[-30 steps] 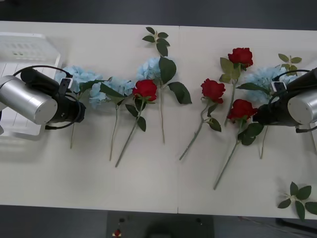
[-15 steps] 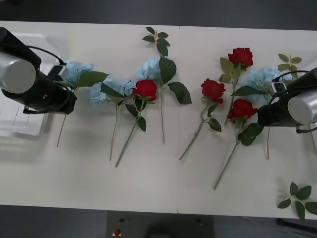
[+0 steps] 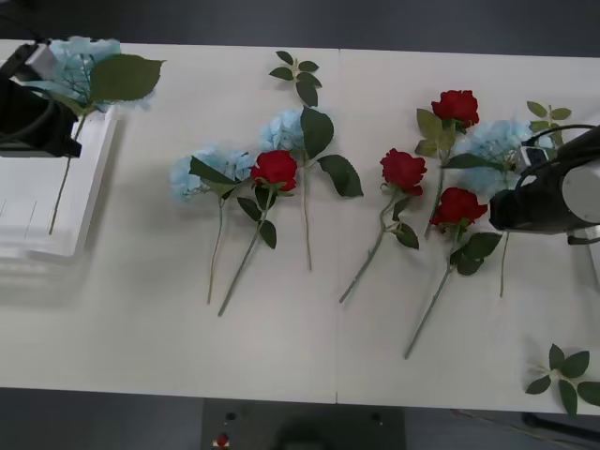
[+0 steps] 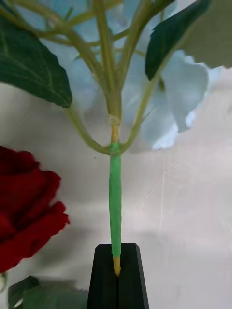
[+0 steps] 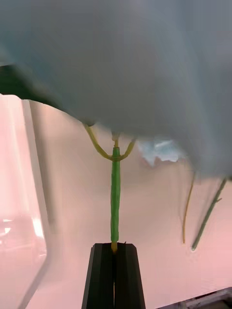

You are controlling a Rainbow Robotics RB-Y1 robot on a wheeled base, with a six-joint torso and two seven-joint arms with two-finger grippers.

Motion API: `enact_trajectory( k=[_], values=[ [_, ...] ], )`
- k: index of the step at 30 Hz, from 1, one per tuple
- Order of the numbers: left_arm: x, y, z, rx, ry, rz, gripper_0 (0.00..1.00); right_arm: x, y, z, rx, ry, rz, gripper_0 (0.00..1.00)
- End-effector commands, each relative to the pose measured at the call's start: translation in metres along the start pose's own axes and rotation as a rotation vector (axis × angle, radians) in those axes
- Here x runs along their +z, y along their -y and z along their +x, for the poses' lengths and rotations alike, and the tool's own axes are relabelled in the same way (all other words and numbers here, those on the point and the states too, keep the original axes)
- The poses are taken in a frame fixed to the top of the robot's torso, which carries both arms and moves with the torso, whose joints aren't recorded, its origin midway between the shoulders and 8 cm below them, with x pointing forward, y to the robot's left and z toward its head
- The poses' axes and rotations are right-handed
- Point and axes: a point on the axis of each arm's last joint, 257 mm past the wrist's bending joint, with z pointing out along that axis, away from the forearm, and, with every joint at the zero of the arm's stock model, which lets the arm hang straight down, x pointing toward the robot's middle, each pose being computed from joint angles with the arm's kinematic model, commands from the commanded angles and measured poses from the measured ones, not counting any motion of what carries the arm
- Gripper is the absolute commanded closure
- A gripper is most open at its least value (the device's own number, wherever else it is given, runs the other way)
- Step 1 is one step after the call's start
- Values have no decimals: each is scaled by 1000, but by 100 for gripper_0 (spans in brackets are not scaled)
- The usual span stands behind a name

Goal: Put the red flowers into the right box and the blue flowers into the left box

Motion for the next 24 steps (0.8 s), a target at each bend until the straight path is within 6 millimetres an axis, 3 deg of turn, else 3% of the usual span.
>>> enact_trajectory(
  k=[1,5,9,13,19,24],
  values=[
    [-41,-4,-26,100,85,-26,100,-63,9,-36,-54,48,2,100],
    [-61,-14,-38,81,149,-37,100,-96,6,-34,-94,32,-21,100],
    [-81,-38,-51,65,215,-141,100,-126,-1,-30,-160,13,-33,100],
    [-98,-75,-61,38,260,-278,100,-160,-20,-33,-215,-18,-21,100],
    [-104,-119,-64,-6,276,-394,100,-184,-34,-36,-237,11,-63,100],
    [-97,-149,-69,-39,297,-433,100,-197,-43,-27,-270,29,-113,100]
  ],
)
